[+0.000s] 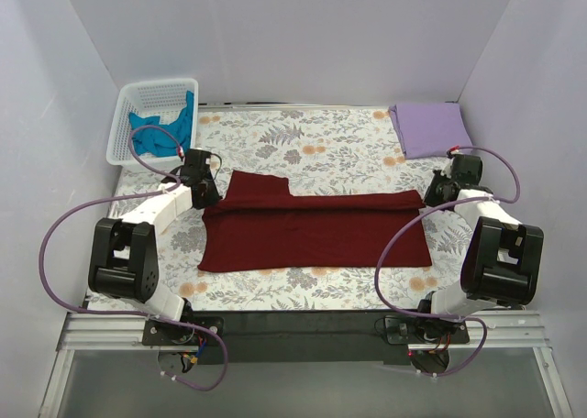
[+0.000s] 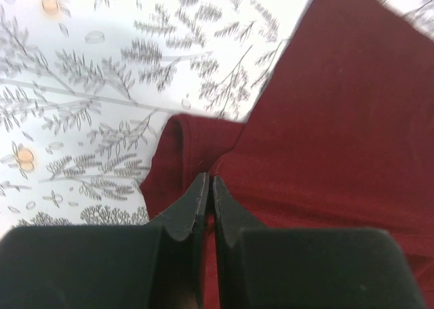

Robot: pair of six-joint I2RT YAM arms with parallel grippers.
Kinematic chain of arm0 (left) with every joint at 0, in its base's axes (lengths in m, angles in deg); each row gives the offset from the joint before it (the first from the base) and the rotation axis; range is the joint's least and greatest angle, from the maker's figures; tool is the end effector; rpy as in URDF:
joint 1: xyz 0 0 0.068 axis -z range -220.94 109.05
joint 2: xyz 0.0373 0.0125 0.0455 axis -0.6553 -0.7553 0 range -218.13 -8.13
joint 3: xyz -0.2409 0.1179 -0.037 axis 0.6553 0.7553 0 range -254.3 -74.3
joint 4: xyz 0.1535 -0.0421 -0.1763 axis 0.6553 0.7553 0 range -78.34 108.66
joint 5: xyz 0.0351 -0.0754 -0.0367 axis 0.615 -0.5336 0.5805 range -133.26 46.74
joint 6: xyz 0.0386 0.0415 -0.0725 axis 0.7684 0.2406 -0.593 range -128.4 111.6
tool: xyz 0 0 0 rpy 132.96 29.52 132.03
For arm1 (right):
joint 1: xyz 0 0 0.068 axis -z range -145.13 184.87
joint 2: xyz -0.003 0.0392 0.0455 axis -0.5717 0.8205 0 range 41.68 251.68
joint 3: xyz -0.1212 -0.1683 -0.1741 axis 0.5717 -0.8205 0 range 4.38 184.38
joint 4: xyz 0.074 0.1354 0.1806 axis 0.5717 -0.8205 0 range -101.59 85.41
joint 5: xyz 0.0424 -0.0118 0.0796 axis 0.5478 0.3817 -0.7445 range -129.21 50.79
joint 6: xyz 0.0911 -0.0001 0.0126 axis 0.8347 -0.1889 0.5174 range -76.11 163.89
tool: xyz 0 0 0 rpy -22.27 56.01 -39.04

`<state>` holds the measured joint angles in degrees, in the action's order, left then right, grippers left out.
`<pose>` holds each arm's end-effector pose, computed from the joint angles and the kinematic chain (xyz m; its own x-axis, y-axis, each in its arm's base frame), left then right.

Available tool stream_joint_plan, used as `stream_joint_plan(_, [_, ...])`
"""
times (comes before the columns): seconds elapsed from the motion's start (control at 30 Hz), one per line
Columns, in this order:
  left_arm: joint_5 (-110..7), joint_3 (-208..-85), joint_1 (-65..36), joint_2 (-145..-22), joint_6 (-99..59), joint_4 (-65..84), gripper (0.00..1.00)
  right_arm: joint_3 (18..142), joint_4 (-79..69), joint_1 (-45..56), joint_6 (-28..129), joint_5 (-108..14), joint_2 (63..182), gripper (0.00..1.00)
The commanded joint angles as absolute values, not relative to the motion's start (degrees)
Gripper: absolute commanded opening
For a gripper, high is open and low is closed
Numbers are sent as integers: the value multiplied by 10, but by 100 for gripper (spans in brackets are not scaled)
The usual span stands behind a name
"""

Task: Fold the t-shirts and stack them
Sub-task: Fold the tshirt

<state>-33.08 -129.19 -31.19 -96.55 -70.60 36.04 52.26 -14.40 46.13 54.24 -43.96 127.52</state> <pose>0.3092 -0.0384 0.1727 -0.4552 -0.8051 -0.3802 -0.7040 0.5869 -0.4000 0.3112 -0.0550 0.1714 -0.6892 0.3199 -0.6501 0.2683 0.9462 0.1811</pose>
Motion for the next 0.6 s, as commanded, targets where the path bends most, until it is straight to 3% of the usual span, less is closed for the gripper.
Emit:
stream_joint_plan(0.0, [-322, -1271, -315, -951, -722, 370, 0, 518, -110, 471, 545, -409, 1273, 1])
stream_joint_plan(0.27, [-337, -1243, -315, -960, -740, 372, 0, 501, -112, 471, 553, -416, 1286, 1])
stream_joint_plan(0.33, [-339, -1242, -315, -955, -740, 373, 0, 501, -117, 471, 555, -423, 1287, 9])
stream_joint_plan(0.37, [-339, -1241, -315, -952, -741, 372, 2, 503, -123, 471, 557, -426, 1285, 18])
stream_joint_plan(0.57, [-345, -1255, -308, -912, -745, 390, 41, 551, -172, 425, 557, -451, 1249, 40])
